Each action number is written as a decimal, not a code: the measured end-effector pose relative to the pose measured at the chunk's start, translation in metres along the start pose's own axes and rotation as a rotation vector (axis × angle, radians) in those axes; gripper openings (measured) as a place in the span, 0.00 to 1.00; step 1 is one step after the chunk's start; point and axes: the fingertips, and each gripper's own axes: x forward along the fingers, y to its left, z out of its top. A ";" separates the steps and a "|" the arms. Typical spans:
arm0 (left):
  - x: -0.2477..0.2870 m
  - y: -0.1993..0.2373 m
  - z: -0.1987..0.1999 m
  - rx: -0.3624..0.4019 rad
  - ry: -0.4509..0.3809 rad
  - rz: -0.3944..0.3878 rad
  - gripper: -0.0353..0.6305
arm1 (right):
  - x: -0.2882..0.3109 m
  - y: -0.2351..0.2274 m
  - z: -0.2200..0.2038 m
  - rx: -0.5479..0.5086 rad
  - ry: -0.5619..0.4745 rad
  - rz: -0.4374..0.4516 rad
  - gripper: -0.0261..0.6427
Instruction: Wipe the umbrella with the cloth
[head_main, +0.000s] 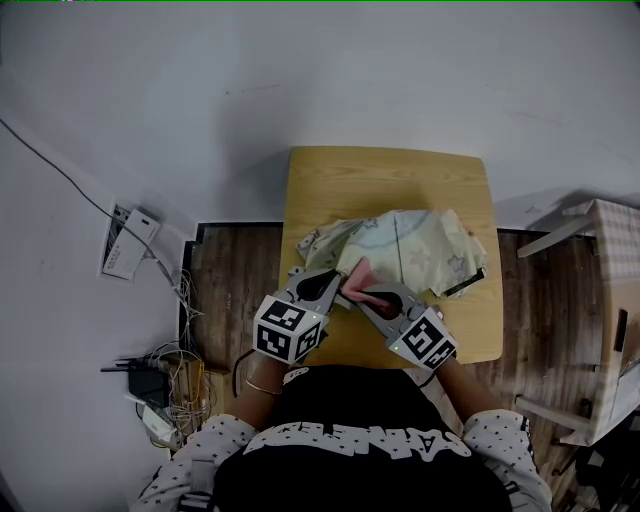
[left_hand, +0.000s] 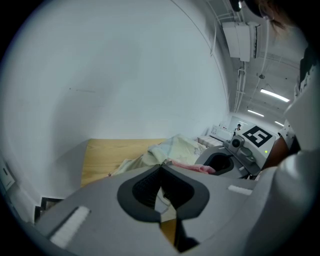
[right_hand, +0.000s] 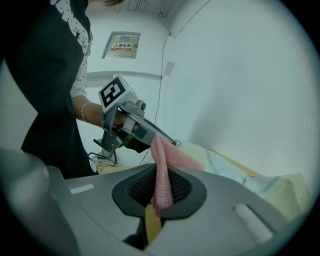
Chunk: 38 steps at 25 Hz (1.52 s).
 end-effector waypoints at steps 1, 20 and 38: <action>0.000 0.001 0.000 -0.002 0.000 0.002 0.06 | 0.000 0.002 0.000 -0.001 -0.001 0.019 0.09; 0.001 0.015 -0.002 -0.038 0.014 0.020 0.06 | -0.042 -0.137 0.032 -0.114 -0.097 -0.368 0.09; 0.000 0.021 -0.003 -0.033 0.027 0.026 0.06 | -0.016 -0.116 -0.018 -0.100 0.049 -0.256 0.09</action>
